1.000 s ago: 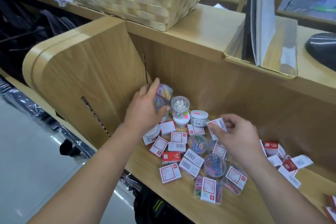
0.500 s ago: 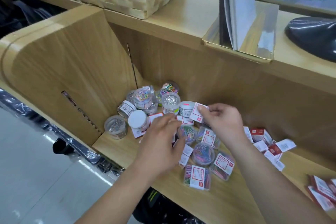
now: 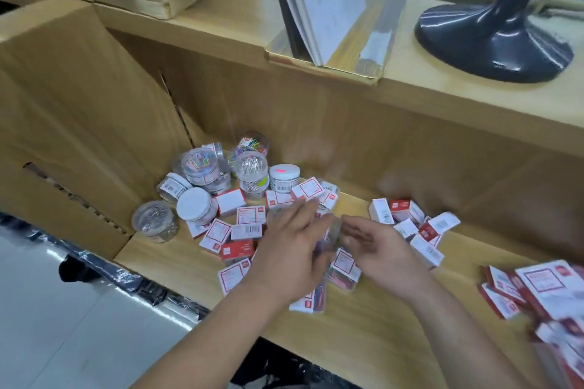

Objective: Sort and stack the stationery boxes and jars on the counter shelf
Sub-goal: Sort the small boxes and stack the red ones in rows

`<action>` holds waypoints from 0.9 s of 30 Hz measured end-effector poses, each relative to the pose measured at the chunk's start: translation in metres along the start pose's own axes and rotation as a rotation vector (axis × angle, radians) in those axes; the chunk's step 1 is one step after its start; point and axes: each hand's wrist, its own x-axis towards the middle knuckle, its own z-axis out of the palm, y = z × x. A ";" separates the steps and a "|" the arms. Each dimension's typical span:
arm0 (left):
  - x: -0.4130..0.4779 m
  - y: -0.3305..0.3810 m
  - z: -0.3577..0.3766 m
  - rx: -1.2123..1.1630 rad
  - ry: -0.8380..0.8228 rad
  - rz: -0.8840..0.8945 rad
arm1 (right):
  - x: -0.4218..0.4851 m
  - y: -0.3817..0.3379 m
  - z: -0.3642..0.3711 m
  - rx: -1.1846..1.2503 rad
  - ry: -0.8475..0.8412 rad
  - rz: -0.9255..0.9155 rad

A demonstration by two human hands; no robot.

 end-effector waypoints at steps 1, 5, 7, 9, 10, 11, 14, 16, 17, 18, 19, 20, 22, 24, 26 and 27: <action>0.004 0.001 0.004 0.015 -0.026 0.006 | -0.005 0.002 -0.003 0.046 0.016 0.000; 0.009 -0.009 0.005 0.098 0.022 -0.037 | -0.023 0.023 -0.026 0.099 0.190 0.053; 0.012 -0.007 0.007 0.146 0.045 -0.033 | -0.034 0.031 -0.035 0.146 0.227 0.075; 0.015 -0.001 0.010 0.209 0.052 -0.037 | -0.046 0.030 -0.037 0.152 0.265 0.057; 0.019 0.005 0.013 0.222 0.056 -0.036 | -0.051 0.031 -0.041 0.145 0.337 0.052; 0.024 0.012 0.014 0.210 0.068 -0.028 | -0.054 0.032 -0.047 0.125 0.443 0.066; 0.045 0.042 0.020 0.033 0.065 0.069 | -0.055 0.051 -0.073 -0.028 0.650 0.139; 0.068 0.066 0.031 -0.048 -0.019 0.096 | -0.051 0.062 -0.085 -0.019 0.604 0.178; 0.078 0.076 0.038 -0.064 -0.085 0.096 | -0.049 0.064 -0.088 0.068 0.572 0.193; 0.087 0.085 0.045 -0.056 -0.150 0.097 | -0.046 0.065 -0.089 0.177 0.541 0.194; 0.093 0.091 0.052 -0.035 -0.200 0.102 | -0.043 0.067 -0.089 0.262 0.521 0.182; 0.096 0.094 0.058 -0.009 -0.230 0.107 | -0.040 0.071 -0.090 0.329 0.523 0.167; 0.095 0.090 0.061 0.041 -0.232 0.105 | -0.036 0.077 -0.091 0.419 0.525 0.169; 0.092 0.080 0.056 0.104 -0.190 0.091 | -0.036 0.079 -0.091 0.463 0.489 0.185; 0.088 0.070 0.050 0.181 -0.144 0.094 | -0.036 0.081 -0.086 0.424 0.451 0.198; 0.086 0.065 0.047 0.229 -0.124 0.109 | -0.035 0.079 -0.082 0.373 0.425 0.208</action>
